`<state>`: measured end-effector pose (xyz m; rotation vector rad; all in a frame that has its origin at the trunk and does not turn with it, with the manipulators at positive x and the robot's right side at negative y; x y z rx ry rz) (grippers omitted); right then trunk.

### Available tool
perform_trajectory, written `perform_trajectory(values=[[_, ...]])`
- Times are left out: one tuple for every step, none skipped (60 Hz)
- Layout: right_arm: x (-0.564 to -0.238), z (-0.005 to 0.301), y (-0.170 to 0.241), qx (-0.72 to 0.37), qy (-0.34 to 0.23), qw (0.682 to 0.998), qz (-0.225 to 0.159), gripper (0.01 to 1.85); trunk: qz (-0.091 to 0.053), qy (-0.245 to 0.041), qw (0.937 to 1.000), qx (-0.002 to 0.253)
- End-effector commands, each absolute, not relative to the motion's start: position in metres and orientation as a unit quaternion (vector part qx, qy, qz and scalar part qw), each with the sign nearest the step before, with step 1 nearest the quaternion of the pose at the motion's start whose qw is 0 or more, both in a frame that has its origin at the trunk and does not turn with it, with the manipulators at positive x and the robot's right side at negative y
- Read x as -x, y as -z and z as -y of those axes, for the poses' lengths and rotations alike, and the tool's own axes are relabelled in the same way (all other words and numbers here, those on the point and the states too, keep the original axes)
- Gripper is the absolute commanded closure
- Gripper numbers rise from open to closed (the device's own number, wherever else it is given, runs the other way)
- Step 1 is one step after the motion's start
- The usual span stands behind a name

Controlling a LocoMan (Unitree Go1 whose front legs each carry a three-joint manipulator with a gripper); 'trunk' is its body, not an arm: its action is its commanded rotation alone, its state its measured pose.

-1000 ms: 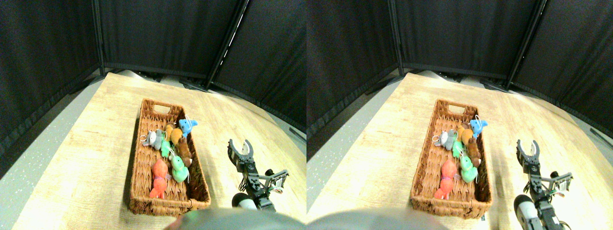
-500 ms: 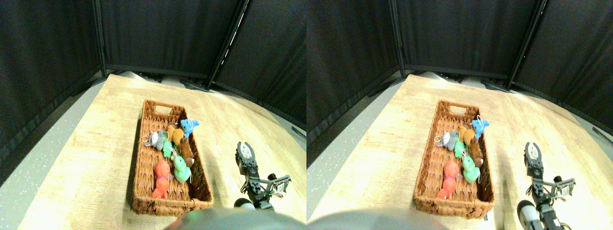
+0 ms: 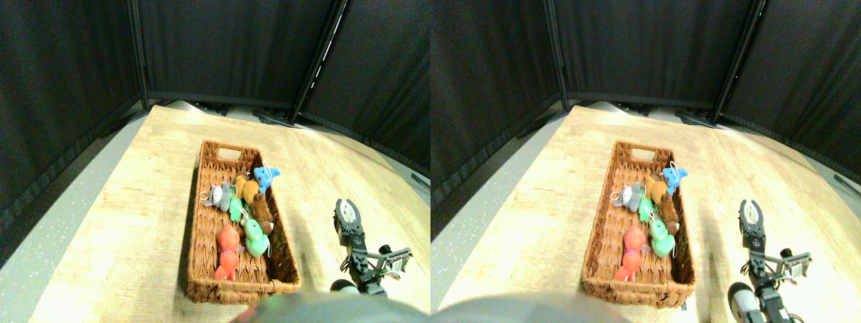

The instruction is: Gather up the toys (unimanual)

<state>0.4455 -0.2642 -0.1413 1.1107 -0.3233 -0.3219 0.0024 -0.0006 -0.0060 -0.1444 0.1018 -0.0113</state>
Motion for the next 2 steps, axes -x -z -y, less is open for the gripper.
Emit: perform_trajectory(values=[[-0.4461,0.2650,0.1349,-0.515,0.134,0.829,0.169,1.80,-0.037,0.012,0.9967,0.071],[-0.4461,0.2647,0.1346,-0.513,0.135,0.830,0.170,1.80,-0.036,0.012,0.9967,0.071]])
